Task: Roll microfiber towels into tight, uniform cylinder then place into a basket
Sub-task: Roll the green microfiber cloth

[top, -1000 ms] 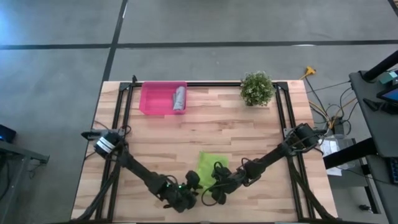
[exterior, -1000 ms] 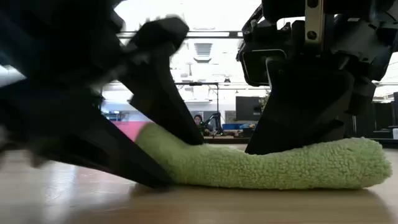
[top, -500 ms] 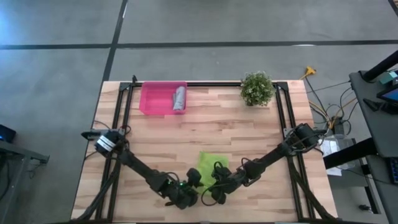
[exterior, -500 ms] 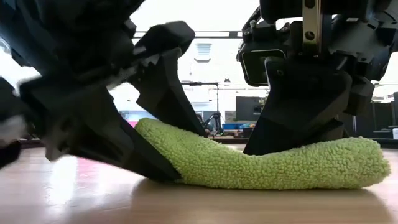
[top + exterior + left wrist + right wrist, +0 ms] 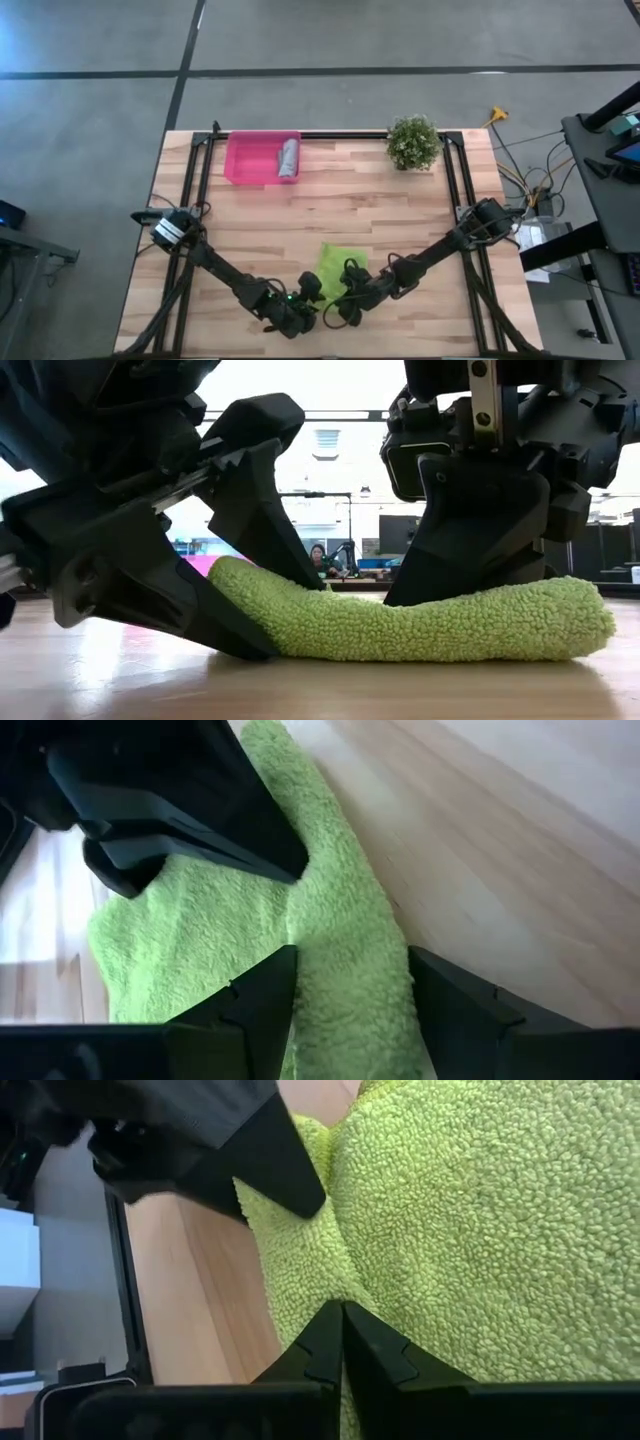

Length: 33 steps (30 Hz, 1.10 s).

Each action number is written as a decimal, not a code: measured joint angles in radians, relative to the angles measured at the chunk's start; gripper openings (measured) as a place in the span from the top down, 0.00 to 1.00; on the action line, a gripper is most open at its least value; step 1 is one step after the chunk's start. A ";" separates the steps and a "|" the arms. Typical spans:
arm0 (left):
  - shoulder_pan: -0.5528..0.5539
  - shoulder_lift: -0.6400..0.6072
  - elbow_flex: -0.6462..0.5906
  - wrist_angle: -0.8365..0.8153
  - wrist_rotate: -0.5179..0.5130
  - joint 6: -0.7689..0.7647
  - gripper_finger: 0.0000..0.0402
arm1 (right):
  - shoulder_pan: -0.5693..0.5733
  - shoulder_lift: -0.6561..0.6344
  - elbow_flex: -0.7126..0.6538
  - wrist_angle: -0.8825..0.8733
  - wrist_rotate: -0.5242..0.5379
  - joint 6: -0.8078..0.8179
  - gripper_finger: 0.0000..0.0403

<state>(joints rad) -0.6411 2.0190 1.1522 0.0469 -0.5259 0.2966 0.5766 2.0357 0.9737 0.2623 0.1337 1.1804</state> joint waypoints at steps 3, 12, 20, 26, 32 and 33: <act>0.000 0.007 0.000 0.006 -0.004 -0.001 0.56 | 0.000 0.000 0.000 0.001 -0.001 0.009 0.98; 0.000 0.007 -0.001 0.006 0.001 -0.003 0.56 | 0.000 0.000 0.000 0.002 -0.002 0.016 0.98; 0.000 0.008 -0.002 0.004 0.073 -0.082 0.81 | 0.000 0.000 0.000 0.003 -0.003 0.017 0.98; 0.007 0.008 -0.002 0.005 0.126 -0.135 0.98 | -0.001 -0.003 0.000 0.004 -0.009 0.017 0.98; 0.021 -0.006 -0.002 0.001 0.228 -0.377 0.97 | -0.001 -0.022 -0.003 0.002 -0.010 0.000 0.98; 0.026 -0.008 -0.002 0.003 0.257 -0.442 0.97 | -0.001 -0.030 -0.003 0.001 -0.012 -0.017 0.98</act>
<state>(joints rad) -0.6149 2.0112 1.1500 0.0498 -0.2693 -0.1458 0.5758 2.0061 0.9707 0.2634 0.1219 1.1633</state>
